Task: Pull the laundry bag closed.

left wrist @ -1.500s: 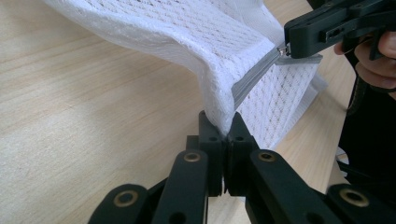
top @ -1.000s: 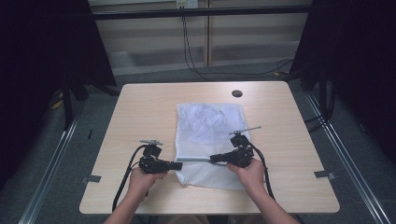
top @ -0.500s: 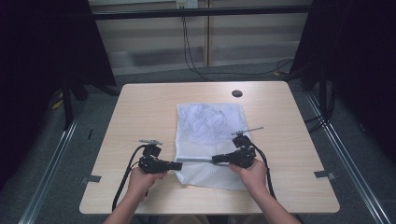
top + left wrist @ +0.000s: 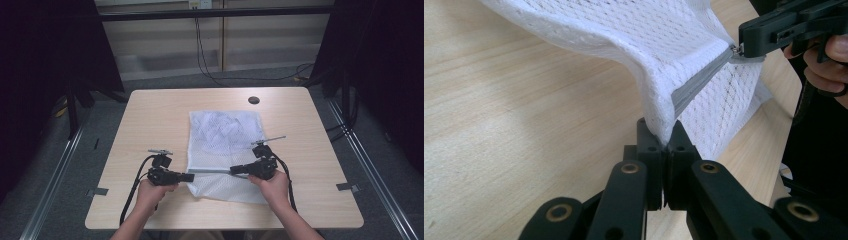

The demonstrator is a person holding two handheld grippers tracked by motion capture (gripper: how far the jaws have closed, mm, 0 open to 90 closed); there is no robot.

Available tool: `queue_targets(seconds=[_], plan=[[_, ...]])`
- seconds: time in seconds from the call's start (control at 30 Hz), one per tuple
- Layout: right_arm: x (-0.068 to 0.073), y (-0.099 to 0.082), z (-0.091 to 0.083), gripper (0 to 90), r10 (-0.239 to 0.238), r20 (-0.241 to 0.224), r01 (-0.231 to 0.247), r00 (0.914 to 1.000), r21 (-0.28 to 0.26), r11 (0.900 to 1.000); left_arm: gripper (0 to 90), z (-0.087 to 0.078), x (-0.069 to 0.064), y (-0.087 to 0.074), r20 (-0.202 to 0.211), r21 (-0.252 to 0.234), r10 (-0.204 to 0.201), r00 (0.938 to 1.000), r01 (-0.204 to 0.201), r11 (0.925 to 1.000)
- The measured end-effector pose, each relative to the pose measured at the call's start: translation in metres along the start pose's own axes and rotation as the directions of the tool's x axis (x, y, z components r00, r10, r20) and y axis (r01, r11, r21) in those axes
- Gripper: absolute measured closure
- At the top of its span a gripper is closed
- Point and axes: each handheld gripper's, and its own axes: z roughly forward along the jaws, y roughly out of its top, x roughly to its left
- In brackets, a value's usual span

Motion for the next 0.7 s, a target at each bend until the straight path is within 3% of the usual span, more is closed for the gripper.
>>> queue_targets(seconds=[0.7], plan=[[-0.008, -0.005, -0.011, 87.1, 0.011, 0.007, -0.011, 0.9999, -0.016, 0.9998, 88.6, -0.002, 0.001, 0.000, -0.009, -0.008, -0.013, 0.9999, 0.013, 0.9999]])
